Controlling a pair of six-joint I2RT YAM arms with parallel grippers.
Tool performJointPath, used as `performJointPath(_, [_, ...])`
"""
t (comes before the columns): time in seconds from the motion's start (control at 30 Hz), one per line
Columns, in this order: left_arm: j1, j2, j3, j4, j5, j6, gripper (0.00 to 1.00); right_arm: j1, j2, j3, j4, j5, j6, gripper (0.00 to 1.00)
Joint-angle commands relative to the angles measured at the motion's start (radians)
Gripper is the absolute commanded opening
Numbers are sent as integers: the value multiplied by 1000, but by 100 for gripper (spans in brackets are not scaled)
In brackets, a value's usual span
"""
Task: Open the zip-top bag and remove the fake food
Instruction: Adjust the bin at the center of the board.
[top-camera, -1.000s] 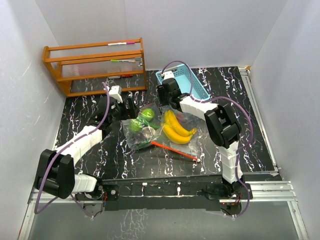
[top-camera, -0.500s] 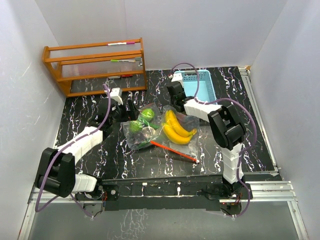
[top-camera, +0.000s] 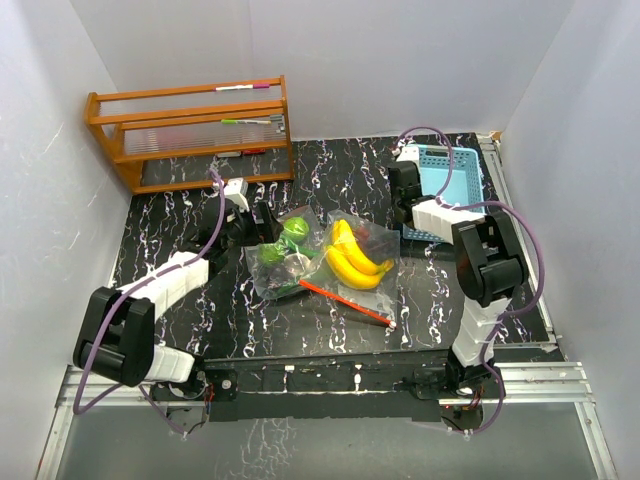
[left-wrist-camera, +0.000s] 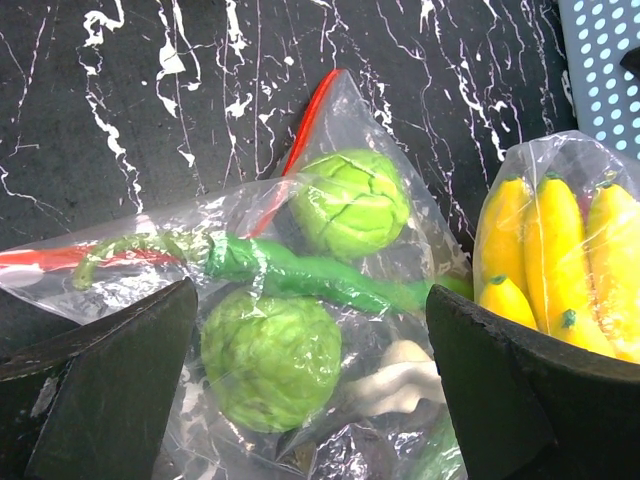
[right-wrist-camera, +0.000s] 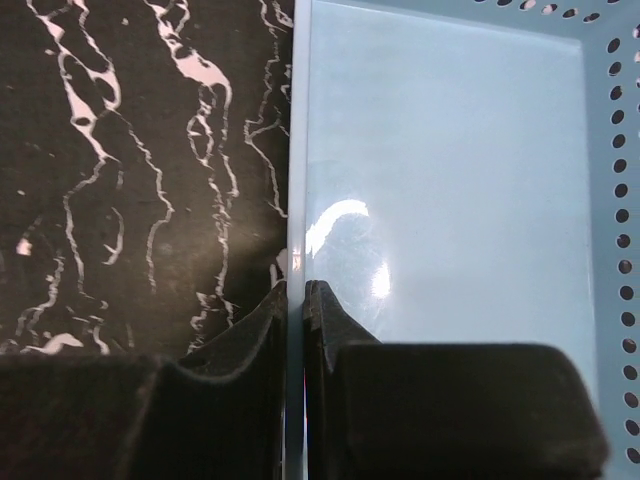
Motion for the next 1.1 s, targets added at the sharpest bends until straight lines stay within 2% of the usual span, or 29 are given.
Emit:
performJointPath(0.0, [-8,-5,5,38,30,-12,97,-14,-80,-48,118,-16,-121,10])
performJointPath(0.13, [-8,18,1,47,31,-9,97,-24,-87,-85,156,-38,-230,11])
performJointPath(0.27, [-9,27,7,51,37,-9,97,-30,-110,-109,180,-63,-238,14])
performJointPath(0.4, [-12,43,11,55,37,-12,97,-29,-186,-141,206,-128,-191,42])
performJointPath(0.47, [-13,44,11,58,39,-16,97,-30,-224,-163,241,-125,-177,51])
performJointPath(0.6, [-14,41,3,67,35,-20,97,-31,-274,-160,244,-96,-125,60])
performJointPath(0.7, [-14,42,1,65,30,-18,97,-31,-359,-197,287,-102,-69,60])
performJointPath(0.73, [-14,40,1,67,27,-18,97,-31,-387,-222,328,-109,-51,66])
performJointPath(0.77, [-15,40,1,69,27,-20,97,-31,-414,-248,367,-110,-20,83])
performJointPath(0.8, [-14,40,1,71,27,-21,97,-32,-435,-280,408,-112,24,96])
performJointPath(0.87, [-15,40,1,74,22,-28,97,-31,-462,-333,490,-151,93,98])
performJointPath(1.0, [-14,43,-1,97,31,-43,98,-31,-443,-374,610,-365,192,98])
performJointPath(1.07, [-16,41,0,93,33,-43,97,-31,-430,-366,628,-397,253,90])
